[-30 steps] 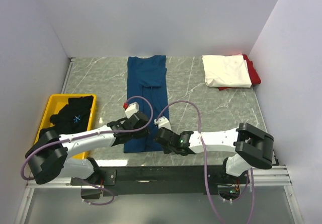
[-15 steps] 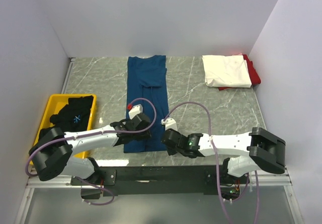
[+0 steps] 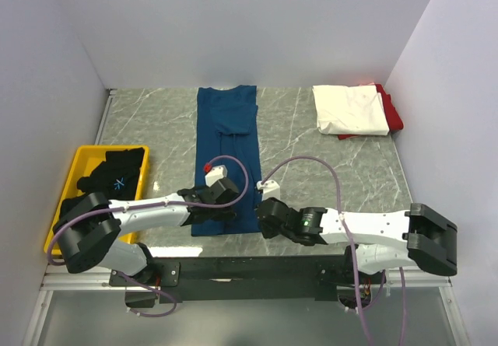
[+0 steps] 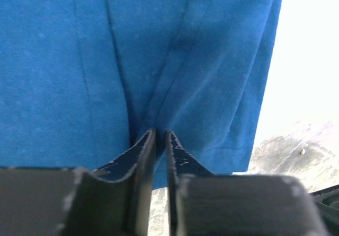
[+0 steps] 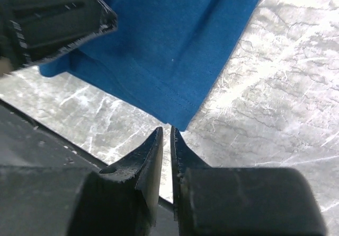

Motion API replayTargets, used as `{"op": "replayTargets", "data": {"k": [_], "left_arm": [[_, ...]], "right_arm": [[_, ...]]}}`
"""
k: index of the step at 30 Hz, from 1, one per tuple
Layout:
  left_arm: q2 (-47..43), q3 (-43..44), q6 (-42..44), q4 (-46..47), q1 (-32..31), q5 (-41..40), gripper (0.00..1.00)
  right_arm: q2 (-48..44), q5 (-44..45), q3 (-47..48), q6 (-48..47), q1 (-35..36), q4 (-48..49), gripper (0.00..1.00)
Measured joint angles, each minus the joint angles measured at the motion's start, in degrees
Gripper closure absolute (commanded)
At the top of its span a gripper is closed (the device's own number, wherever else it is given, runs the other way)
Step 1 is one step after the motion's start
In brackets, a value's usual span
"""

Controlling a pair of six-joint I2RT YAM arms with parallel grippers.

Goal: Fold and stack the t-shirts
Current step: Fold the tshirt

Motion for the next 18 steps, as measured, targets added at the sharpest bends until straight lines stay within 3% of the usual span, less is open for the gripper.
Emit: {"op": "replayTargets", "data": {"k": [4, 18], "left_arm": [[0.66, 0.9, 0.15, -0.28, -0.96, 0.07, 1.0], [-2.62, 3.26, -0.44, -2.91, -4.85, 0.46, 1.0]], "right_arm": [[-2.58, -0.13, -1.14, 0.2, -0.79, 0.0, 0.81], [-9.38, -2.27, -4.48, 0.2, -4.52, -0.26, 0.8]]}}
